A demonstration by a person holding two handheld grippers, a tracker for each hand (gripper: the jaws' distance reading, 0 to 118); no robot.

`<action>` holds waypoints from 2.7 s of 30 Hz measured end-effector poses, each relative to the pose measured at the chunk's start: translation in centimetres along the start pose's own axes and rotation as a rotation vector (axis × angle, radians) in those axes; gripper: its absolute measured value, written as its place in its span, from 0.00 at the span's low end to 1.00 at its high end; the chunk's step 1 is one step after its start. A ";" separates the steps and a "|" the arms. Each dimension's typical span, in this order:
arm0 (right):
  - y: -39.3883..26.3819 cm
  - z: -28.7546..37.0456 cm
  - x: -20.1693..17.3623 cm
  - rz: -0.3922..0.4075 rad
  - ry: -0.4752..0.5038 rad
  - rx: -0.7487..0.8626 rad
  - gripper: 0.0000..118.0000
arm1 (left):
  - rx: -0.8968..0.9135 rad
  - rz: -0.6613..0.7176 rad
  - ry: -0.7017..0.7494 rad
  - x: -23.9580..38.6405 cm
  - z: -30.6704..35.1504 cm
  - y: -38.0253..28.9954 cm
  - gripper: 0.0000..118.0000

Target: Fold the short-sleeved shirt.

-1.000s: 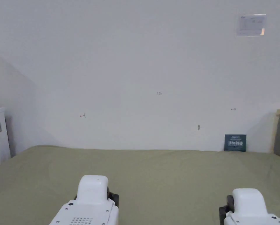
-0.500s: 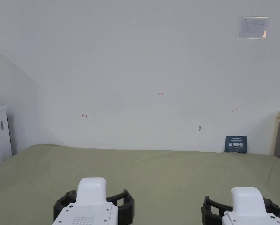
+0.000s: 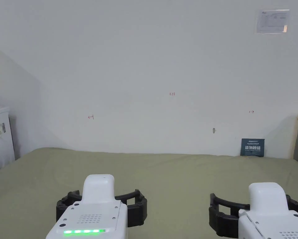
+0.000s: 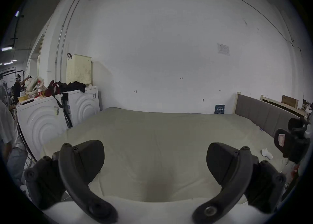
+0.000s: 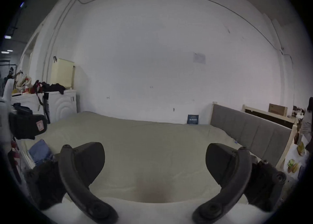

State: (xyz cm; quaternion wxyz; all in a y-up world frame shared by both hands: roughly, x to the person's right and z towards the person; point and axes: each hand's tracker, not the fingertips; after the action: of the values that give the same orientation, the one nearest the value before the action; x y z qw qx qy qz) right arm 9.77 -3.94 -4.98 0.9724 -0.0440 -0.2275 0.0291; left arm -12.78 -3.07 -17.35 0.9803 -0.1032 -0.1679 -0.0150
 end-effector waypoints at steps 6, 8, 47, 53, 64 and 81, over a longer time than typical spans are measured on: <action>-0.2 -0.4 0.1 -0.134 -0.041 -0.034 1.00 | 0.004 0.019 -0.029 0.2 0.5 -0.1 1.00; -0.3 -0.7 0.1 -0.138 -0.053 -0.048 1.00 | 0.013 0.017 -0.050 0.3 0.8 -0.1 1.00; 0.3 -0.1 2.3 -0.151 -0.056 -0.078 1.00 | 0.011 0.018 -0.080 -0.9 1.4 0.6 1.00; 0.6 0.2 2.3 -0.155 -0.072 -0.081 1.00 | 0.003 0.031 -0.081 -1.2 1.2 0.4 1.00; 0.9 0.4 1.6 -0.125 -0.053 -0.080 1.00 | -0.003 0.029 -0.083 -1.2 1.0 0.3 1.00; 1.2 -0.6 1.0 -0.096 -0.045 -0.098 1.00 | -0.016 0.032 -0.072 -1.7 1.0 0.2 1.00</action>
State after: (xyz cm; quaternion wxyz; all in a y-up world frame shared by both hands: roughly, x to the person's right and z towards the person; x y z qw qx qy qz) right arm 10.87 -2.68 -5.24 0.9639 -0.0796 -0.2524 -0.0279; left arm -14.70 -2.70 -17.02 0.9728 -0.1141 -0.2015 0.0029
